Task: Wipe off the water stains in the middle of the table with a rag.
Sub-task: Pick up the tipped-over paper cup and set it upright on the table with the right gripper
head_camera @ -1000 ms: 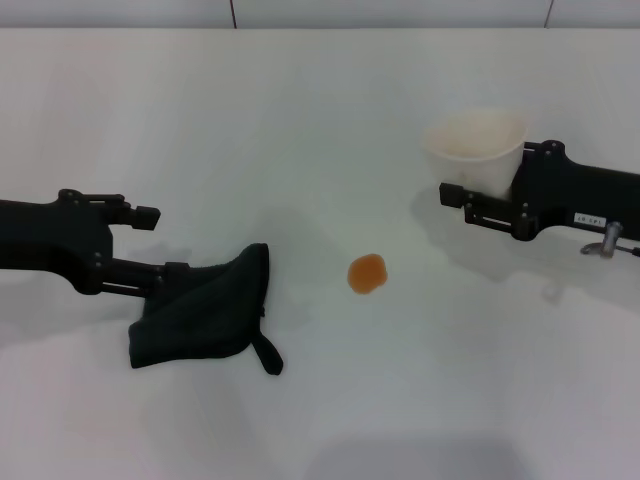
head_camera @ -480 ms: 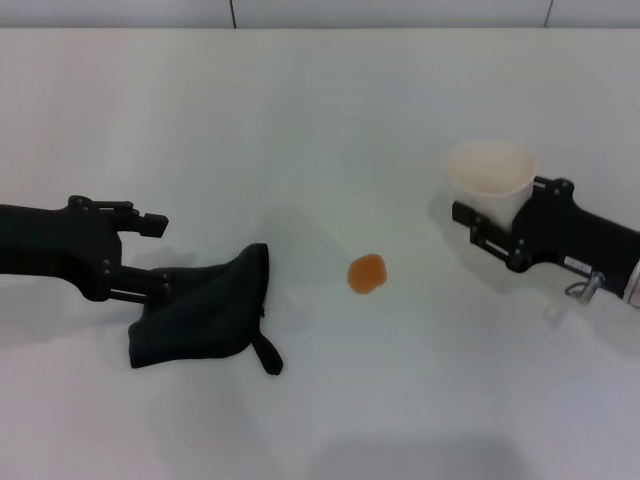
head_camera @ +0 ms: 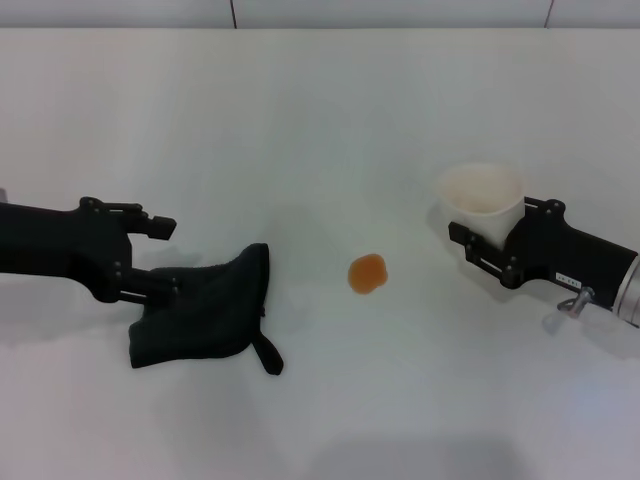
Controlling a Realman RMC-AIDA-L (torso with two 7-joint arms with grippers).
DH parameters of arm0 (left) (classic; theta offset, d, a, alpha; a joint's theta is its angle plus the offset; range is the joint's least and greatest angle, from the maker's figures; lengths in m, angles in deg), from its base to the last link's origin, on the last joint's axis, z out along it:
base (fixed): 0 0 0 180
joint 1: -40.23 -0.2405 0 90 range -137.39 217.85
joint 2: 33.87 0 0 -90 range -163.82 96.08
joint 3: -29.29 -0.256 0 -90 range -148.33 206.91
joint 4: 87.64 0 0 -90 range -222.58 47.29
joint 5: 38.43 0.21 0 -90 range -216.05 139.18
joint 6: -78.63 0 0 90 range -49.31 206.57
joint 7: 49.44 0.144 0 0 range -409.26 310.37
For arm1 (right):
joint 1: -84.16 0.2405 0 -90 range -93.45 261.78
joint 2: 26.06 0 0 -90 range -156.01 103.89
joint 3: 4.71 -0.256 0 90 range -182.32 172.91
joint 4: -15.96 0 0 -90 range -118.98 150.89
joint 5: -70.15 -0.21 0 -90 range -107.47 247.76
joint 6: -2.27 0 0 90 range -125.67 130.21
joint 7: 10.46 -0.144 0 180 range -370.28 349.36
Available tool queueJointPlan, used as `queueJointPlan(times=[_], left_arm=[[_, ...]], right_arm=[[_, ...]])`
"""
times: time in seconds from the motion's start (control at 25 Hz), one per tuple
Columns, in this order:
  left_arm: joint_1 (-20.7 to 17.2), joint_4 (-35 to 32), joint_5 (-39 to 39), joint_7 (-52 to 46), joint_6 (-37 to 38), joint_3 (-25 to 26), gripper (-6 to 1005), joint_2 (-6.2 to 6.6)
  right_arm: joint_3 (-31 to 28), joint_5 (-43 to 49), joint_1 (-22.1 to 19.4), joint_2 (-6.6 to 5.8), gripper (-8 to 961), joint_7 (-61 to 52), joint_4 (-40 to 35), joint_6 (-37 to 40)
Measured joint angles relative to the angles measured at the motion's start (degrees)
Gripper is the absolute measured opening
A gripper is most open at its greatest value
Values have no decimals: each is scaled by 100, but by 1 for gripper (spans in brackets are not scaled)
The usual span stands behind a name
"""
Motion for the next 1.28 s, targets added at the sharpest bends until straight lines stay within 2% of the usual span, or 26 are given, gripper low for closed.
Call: queueJointPlan(times=[0.72, 0.96, 1.16, 1.28], left_arm=[[22, 0, 24, 12, -84, -68, 874, -11], [22, 0, 31, 20, -83, -80, 875, 1], [18, 9, 35, 21, -82, -126, 875, 6], [9, 11, 44, 21, -81, -130, 875, 2]], right_arm=[[39, 10, -170, 0, 449, 164, 29, -57], [39, 22, -306, -10, 596, 156, -43, 10], [35, 23, -306, -18, 806, 120, -19, 25], [29, 10, -305, -25, 819, 93, -9, 48]])
